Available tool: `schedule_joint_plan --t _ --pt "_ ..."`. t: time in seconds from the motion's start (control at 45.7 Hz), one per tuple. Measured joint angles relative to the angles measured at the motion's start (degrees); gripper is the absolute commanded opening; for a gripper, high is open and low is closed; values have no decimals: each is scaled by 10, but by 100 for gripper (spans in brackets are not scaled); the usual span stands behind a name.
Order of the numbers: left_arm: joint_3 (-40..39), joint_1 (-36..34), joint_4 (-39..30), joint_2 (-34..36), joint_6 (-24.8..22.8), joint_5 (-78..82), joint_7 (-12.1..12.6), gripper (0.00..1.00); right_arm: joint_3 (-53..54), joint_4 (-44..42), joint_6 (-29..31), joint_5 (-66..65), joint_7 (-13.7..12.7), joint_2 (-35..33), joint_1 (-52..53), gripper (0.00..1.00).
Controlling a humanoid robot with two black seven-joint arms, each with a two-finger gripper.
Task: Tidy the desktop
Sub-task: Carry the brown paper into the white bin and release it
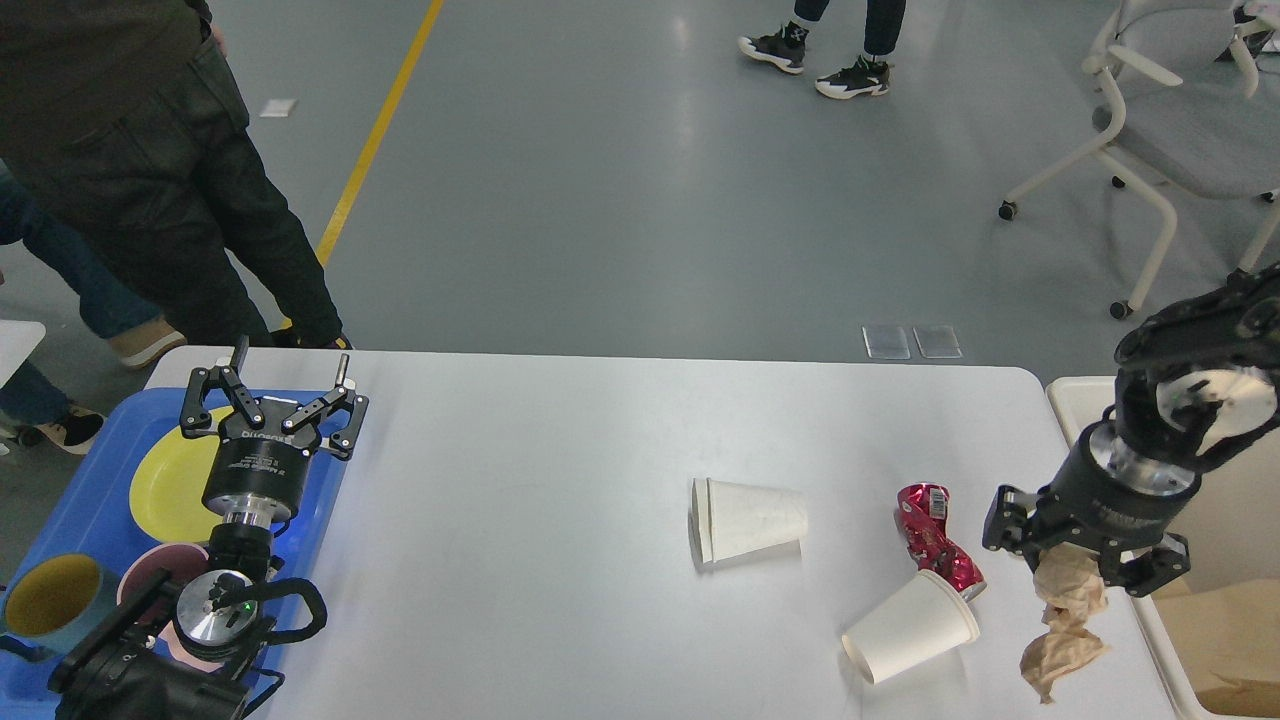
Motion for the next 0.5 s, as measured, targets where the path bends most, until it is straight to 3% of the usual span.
schedule_joint_plan --t 0.153,0.328,0.504 --pt "0 0 0 0 0 0 0 96 -28 56 65 46 2 13 169 0" --pt "0 1 0 0 0 0 0 96 -48 61 71 51 2 8 194 0" --pt "0 1 0 0 0 0 0 96 -59 54 35 50 3 -10 181 0"
